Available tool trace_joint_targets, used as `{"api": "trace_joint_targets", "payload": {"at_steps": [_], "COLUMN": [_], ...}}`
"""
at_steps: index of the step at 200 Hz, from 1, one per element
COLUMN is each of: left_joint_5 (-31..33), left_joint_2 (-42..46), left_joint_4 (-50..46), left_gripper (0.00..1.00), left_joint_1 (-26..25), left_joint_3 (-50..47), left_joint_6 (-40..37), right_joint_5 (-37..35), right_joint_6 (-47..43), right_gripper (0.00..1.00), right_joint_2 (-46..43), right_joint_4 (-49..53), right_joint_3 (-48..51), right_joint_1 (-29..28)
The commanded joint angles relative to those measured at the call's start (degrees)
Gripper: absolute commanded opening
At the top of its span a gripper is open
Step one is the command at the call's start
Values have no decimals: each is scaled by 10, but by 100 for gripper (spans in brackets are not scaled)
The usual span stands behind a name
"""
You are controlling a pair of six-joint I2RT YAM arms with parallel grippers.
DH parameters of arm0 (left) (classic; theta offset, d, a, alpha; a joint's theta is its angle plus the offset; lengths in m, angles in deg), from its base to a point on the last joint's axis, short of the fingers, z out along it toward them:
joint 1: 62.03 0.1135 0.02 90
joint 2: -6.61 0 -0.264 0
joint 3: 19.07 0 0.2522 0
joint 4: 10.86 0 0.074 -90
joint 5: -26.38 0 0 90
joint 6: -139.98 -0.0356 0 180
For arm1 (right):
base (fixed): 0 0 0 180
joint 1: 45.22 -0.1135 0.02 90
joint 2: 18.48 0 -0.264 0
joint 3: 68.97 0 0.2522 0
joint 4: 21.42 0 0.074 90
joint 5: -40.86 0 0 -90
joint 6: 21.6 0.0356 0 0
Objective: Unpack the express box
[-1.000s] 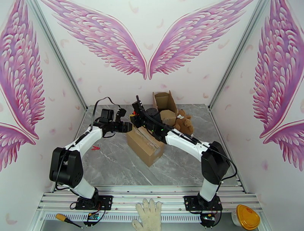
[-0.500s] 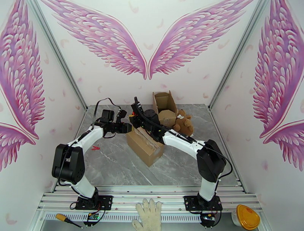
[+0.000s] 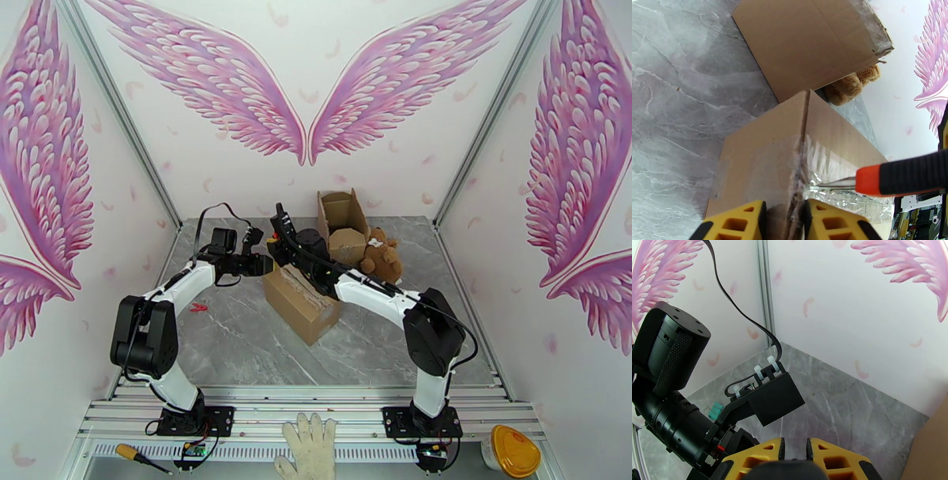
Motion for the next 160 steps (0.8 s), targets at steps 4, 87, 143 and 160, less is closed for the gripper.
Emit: {"api": "trace_joint_targets", "payload": {"at_steps": [4,87,143,160], "left_joint_5": [41,73,85,86], "left_joint_2": [-28,-48,-59,-62], "left_joint_4": [-25,-37,-51,-54], "left_gripper": [26,13,9,8], "left_joint_1": [0,2,3,3], "left_joint_3": [-16,-18,-9,-7], "left_joint_6": [11,23,18,17], "right_joint_5": [-27,-71,-69,-66], "right_joint_6": [-17,-42,-80,-84], "right_gripper": [0,0,0,0], "right_joint_2": [-2,-75,-103,-113], "right_joint_4": [-13,-39,-15,-8], "right_joint_3": [20,106,119,131], "right_joint_1": [-8,-20,-21,-21]}}
